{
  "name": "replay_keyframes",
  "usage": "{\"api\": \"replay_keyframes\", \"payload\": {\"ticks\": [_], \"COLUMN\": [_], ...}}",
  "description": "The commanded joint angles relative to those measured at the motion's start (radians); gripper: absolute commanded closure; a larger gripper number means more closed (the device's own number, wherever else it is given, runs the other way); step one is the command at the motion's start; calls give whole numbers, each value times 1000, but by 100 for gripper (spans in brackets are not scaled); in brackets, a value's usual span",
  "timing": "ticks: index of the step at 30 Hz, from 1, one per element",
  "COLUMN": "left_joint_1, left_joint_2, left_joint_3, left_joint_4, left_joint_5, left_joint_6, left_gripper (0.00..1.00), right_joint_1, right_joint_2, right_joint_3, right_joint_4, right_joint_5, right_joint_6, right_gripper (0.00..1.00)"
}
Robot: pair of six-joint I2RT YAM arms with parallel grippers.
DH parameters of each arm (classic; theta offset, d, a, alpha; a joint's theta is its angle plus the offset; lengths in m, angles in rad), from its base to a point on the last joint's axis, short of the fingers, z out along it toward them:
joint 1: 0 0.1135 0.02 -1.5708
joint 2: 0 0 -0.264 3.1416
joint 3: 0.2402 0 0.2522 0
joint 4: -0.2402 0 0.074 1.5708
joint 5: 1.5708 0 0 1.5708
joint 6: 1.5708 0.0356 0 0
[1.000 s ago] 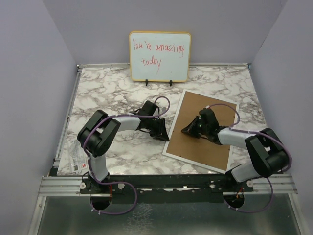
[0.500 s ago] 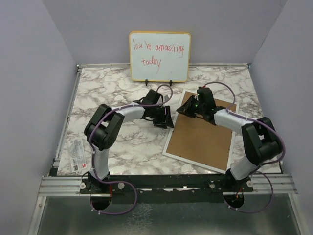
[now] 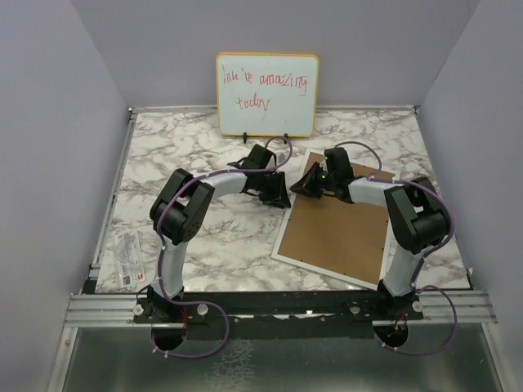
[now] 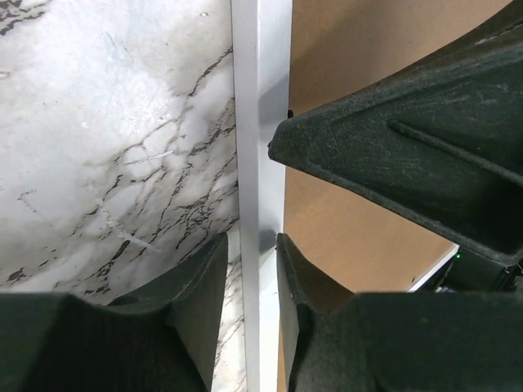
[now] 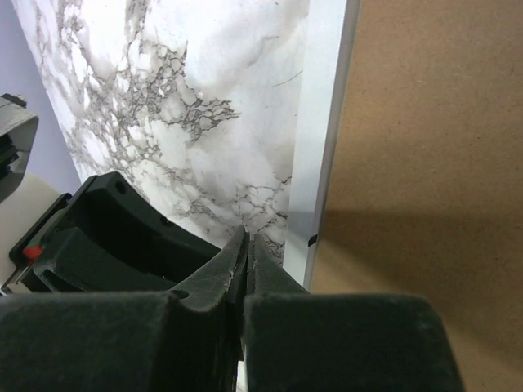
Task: Put the photo into the frame
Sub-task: Install the photo frame at the center of the board.
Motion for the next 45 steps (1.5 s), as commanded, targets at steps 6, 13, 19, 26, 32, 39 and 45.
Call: {"api": "replay_keyframes", "payload": {"ticks": [6,13,19,26,32,39,45], "left_joint_1": [-3,-1,0,3,6,6,7], "left_joint_2": [94,107,114,122,126,126,127], "left_joint_3": [-84,-88,-85,-79,-83,-80,-76], "left_joint_4": [-105,-118,-123,-131,-136,-137,-139], "left_joint_5": [-169,-186,-182,-185,-188,-188,-188], "left_joint_6": [85,84,87,86,86,85,85], "left_gripper": [74,75,75,76,76,76,76], "right_joint_1": [-8,-19,-25,-37,-47,-46,-47], "right_joint_2": [44,41,51,43,40,44,46], "right_joint_3": [-19,-43,-45,-87,-110,-124,-162], "right_joint_4": [-9,-72,-83,-97,-88,-81,-71], "right_joint_5": [45,119,145,170,175,158,154], "right_joint_6": [20,30,31,17,17,4,-16], "right_gripper": [99,99,99,99,99,99,99]}}
